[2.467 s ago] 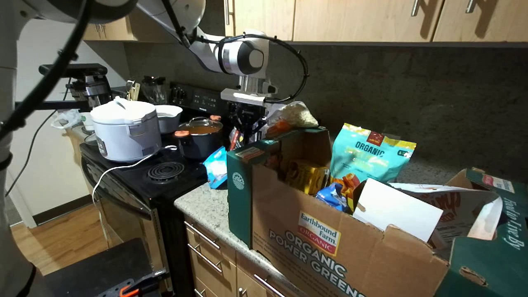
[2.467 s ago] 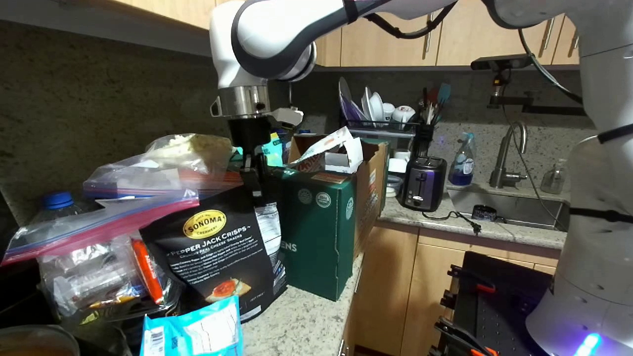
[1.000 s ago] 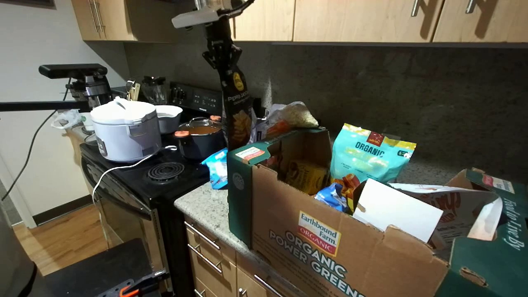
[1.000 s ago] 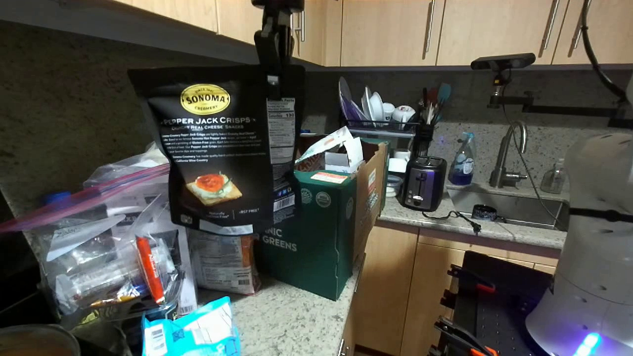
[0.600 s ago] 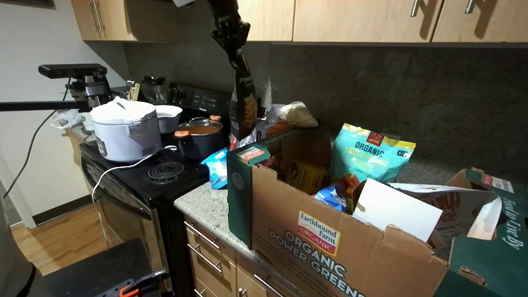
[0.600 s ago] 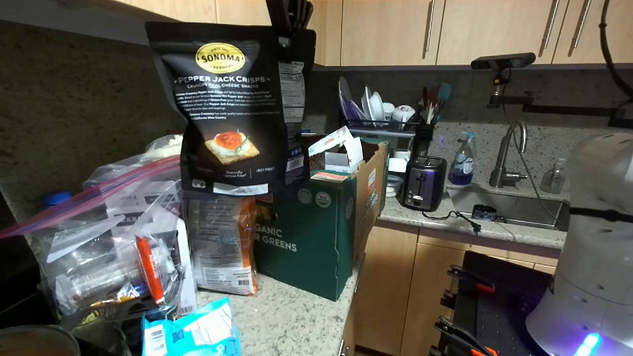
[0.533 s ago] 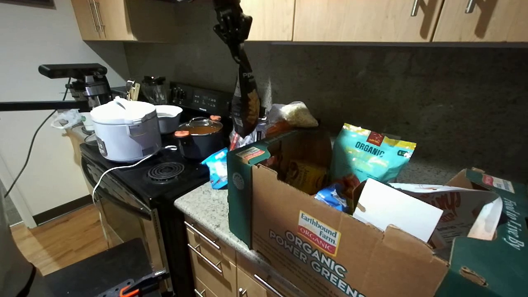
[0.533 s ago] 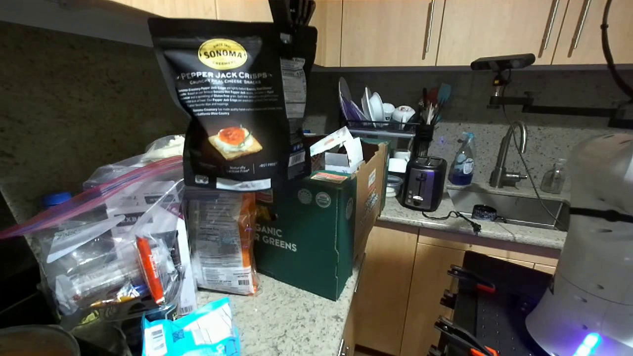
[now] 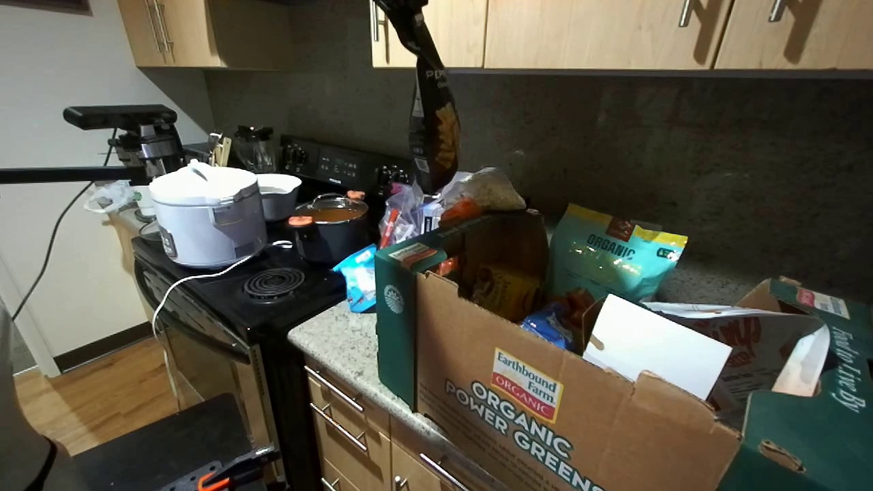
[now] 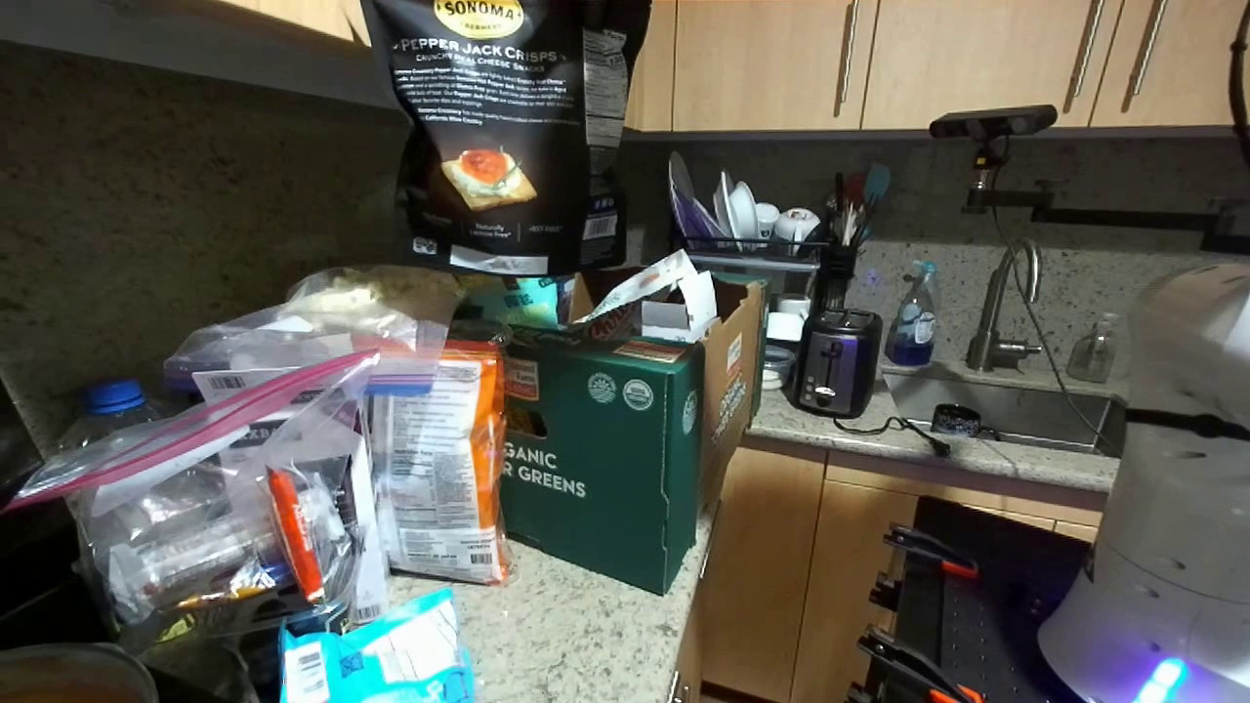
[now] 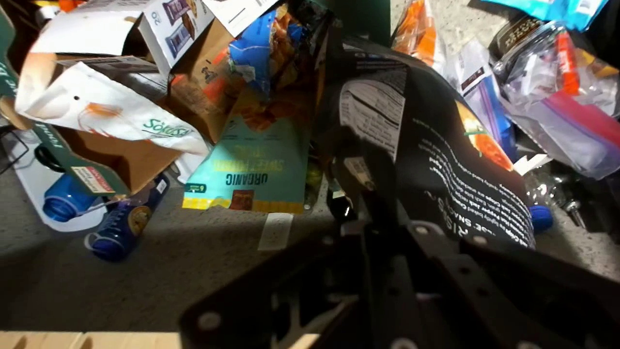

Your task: Put the bottle of water, the black and dark blue snack packs, the top plastic and the remaining snack pack in the box respectively

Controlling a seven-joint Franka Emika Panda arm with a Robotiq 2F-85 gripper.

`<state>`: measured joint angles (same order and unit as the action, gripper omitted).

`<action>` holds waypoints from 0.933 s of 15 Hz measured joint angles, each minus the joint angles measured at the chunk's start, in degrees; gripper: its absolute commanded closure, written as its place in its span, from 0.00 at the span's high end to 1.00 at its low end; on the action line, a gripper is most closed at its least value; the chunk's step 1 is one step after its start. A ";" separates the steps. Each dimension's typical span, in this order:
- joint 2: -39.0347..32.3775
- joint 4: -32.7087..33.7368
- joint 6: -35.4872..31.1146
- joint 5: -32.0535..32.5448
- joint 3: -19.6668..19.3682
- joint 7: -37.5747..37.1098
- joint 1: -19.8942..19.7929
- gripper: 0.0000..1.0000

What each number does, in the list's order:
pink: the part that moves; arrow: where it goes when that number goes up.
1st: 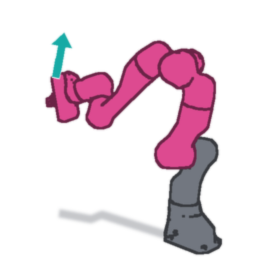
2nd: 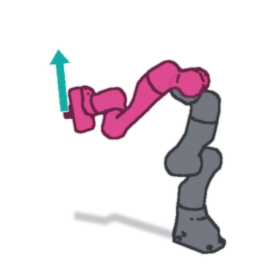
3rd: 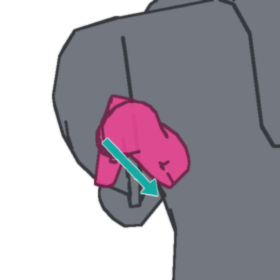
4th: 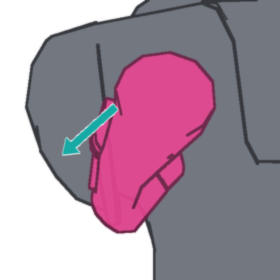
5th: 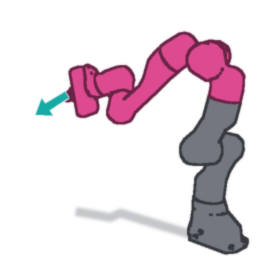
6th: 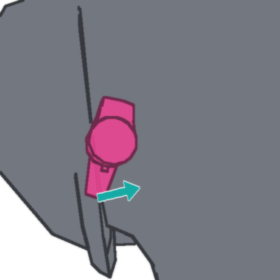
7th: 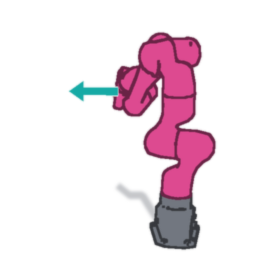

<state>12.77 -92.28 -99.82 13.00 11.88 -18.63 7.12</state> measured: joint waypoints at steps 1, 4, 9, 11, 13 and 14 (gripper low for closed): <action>0.27 0.14 0.15 0.34 -0.01 -0.86 -0.48 0.01; 0.77 0.14 0.57 1.29 -0.13 -2.89 -1.98 0.01; 1.14 -0.36 1.36 2.87 -1.46 -7.72 -4.60 0.01; 1.35 -0.94 1.43 3.09 -2.50 -9.97 -5.84 0.01; 1.55 -1.77 1.43 3.72 -3.53 -12.36 -7.12 0.01; 1.57 -2.25 1.43 3.84 -4.12 -13.46 -7.74 0.01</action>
<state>14.34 -94.53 -98.39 16.84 7.76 -32.09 -0.62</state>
